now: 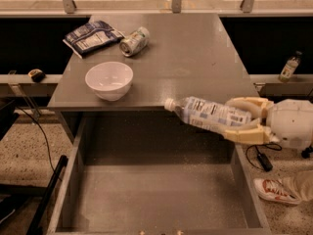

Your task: Pick blue plastic bottle from top drawer and place on counter

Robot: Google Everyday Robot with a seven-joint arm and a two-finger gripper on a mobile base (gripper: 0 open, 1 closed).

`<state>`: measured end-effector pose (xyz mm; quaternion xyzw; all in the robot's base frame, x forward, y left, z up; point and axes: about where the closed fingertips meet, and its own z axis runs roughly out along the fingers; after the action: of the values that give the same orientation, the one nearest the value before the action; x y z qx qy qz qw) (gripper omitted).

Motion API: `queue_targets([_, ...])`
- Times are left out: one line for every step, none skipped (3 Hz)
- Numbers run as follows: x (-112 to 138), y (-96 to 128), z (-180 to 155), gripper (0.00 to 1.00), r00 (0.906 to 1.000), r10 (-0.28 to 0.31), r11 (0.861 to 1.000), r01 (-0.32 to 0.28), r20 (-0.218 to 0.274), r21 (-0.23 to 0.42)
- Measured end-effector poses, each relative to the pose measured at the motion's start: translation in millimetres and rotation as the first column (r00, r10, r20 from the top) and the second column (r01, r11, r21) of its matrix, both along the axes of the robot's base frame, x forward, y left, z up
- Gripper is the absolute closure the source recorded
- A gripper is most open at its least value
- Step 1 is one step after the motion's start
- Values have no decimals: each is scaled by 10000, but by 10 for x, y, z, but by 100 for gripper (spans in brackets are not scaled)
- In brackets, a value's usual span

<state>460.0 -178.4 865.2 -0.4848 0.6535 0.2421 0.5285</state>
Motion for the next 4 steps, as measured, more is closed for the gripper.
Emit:
queue_targets([421,-200,161,100,9964,-741,9949,767,-404,655])
queue_targets([777,-219,242,100,9851,-1391,9819,1504,-1015,1147])
queue_targets([1209,24,260,98,9711,-1747,9698,1983,-1626,1422])
queue_targets([1416,209,284,76,9689,-1783,9663,2053,-1714,1552])
